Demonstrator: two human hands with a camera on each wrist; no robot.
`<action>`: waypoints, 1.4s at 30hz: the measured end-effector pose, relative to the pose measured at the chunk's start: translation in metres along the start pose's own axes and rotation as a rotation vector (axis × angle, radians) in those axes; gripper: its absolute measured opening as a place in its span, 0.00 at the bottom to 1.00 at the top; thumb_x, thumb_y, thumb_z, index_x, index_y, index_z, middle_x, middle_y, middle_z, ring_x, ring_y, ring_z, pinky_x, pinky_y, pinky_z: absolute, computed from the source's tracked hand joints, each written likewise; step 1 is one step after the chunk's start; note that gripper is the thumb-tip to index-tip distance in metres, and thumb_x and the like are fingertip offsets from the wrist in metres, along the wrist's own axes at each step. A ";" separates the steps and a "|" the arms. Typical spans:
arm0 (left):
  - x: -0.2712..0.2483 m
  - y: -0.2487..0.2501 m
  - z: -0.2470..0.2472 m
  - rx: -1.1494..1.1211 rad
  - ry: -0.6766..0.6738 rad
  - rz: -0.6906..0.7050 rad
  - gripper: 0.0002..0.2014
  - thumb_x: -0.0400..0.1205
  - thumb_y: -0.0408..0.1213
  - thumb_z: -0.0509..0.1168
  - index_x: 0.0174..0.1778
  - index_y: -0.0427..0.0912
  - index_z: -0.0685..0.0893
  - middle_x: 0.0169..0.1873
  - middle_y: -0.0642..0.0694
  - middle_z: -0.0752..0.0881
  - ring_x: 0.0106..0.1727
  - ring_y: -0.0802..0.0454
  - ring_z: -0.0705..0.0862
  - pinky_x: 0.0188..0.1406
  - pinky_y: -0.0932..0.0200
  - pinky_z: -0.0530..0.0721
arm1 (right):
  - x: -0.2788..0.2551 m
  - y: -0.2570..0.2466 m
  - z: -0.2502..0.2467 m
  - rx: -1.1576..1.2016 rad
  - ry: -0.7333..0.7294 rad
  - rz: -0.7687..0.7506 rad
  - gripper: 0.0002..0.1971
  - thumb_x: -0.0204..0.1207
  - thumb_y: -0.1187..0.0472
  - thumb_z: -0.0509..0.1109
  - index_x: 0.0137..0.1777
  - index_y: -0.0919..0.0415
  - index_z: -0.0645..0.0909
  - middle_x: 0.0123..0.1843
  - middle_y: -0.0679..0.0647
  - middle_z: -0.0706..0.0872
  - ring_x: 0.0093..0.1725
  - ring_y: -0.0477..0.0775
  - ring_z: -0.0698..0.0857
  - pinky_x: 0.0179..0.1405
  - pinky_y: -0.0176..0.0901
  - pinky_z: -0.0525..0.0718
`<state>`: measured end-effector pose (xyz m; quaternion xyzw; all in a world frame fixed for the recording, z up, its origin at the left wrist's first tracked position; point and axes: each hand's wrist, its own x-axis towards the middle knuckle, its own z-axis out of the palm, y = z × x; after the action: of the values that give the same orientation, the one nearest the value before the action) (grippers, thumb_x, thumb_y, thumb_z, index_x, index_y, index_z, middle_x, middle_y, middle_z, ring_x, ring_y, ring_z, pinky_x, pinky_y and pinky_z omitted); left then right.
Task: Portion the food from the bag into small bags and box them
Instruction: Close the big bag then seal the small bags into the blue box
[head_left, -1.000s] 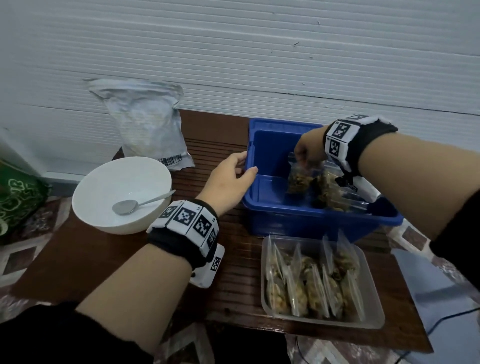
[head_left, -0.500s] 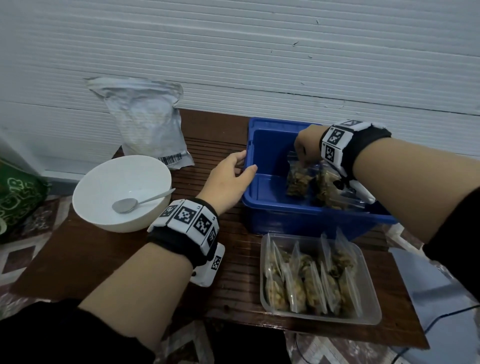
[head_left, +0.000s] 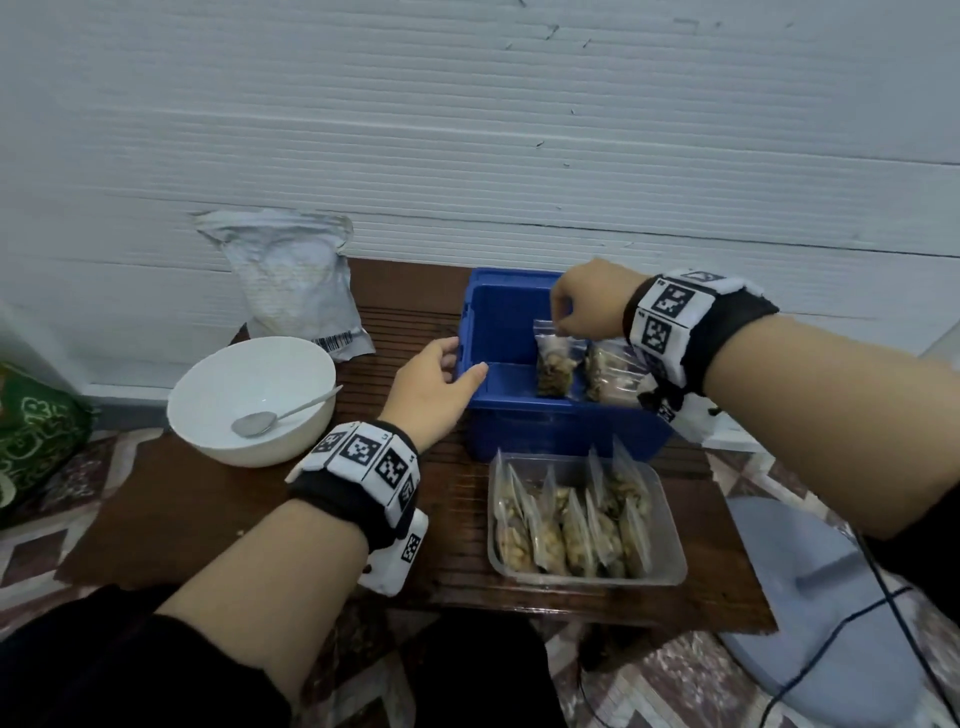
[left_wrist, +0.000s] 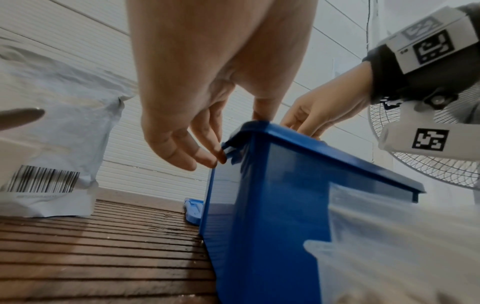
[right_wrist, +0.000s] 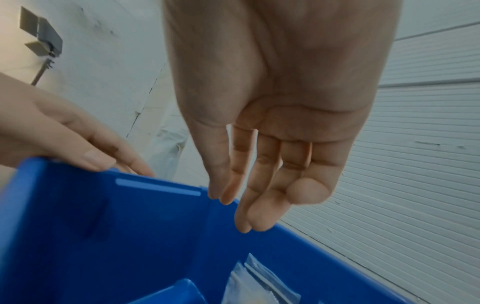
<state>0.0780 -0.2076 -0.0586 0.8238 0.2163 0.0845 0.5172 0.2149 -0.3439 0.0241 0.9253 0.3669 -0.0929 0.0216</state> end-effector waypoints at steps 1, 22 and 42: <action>-0.005 0.001 0.000 0.002 -0.001 0.001 0.27 0.82 0.44 0.67 0.77 0.42 0.71 0.67 0.46 0.81 0.59 0.55 0.80 0.58 0.64 0.77 | -0.010 -0.002 0.000 0.026 0.022 0.001 0.07 0.79 0.63 0.67 0.53 0.62 0.85 0.57 0.58 0.86 0.57 0.59 0.83 0.50 0.45 0.78; -0.067 -0.010 0.032 -0.046 -0.022 0.015 0.41 0.78 0.37 0.72 0.82 0.47 0.56 0.76 0.44 0.68 0.71 0.44 0.75 0.71 0.42 0.77 | -0.153 -0.005 0.129 0.324 0.358 0.511 0.14 0.78 0.52 0.66 0.53 0.62 0.82 0.52 0.60 0.84 0.54 0.62 0.82 0.53 0.50 0.81; -0.092 0.021 0.042 0.032 0.024 0.422 0.04 0.83 0.41 0.66 0.44 0.54 0.83 0.42 0.63 0.83 0.51 0.65 0.78 0.50 0.79 0.69 | -0.165 -0.022 0.100 1.026 0.671 0.168 0.06 0.77 0.62 0.72 0.40 0.52 0.84 0.39 0.46 0.87 0.44 0.45 0.84 0.48 0.40 0.80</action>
<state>0.0174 -0.2905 -0.0508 0.8579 0.0462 0.1974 0.4722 0.0664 -0.4495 -0.0423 0.8223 0.1884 0.0405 -0.5354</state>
